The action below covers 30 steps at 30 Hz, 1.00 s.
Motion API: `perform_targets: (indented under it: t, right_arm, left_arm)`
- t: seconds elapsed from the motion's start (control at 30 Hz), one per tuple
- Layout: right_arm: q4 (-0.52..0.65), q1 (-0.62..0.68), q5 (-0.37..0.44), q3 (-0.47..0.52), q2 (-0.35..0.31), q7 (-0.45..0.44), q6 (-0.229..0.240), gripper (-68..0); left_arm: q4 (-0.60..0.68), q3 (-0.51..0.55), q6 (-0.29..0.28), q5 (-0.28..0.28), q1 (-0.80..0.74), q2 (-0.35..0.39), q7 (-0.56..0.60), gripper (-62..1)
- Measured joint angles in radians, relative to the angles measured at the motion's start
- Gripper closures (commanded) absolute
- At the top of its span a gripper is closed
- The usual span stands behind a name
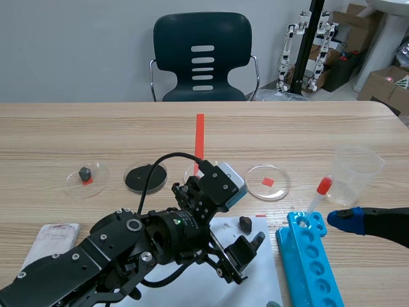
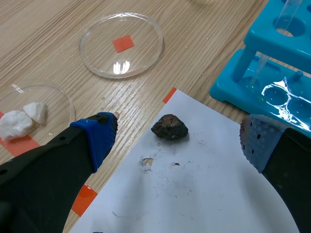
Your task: Return to the home posture
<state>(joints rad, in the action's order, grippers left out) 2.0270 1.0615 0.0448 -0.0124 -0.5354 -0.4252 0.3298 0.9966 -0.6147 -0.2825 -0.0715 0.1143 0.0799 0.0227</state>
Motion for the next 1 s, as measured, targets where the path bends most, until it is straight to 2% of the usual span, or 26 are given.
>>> perform_targets:
  t: [0.3,0.37,0.5,0.63,0.83,1.0]
  right_arm:
    - [0.0,0.0,0.0,0.0,0.0,0.0,0.0,-67.9]
    - [0.0,0.0,0.0,0.0,0.0,0.0,0.0,-67.9]
    - [0.0,0.0,0.0,0.0,0.0,0.0,0.0,-67.9]
    - [0.0,0.0,0.0,0.0,0.0,0.0,0.0,-67.9]
    - [0.0,0.0,0.0,0.0,0.0,0.0,0.0,-67.9]
    - [0.0,0.0,0.0,0.0,0.0,0.0,0.0,-67.9]
  left_arm:
    - [0.001,0.0,0.0,-0.006,0.0,0.002,0.02,-52.9]
    - [0.018,0.0,-0.003,0.009,-0.001,0.016,0.019,-52.9]
    - [0.137,0.003,-0.006,0.119,-0.008,0.107,0.029,-52.9]
    - [0.272,0.027,0.0,0.189,-0.055,0.218,0.117,-52.9]
    - [0.412,0.1,0.001,0.22,-0.226,0.384,0.21,-52.9]
    - [0.559,0.28,0.009,0.238,-0.422,0.461,0.236,-52.9]
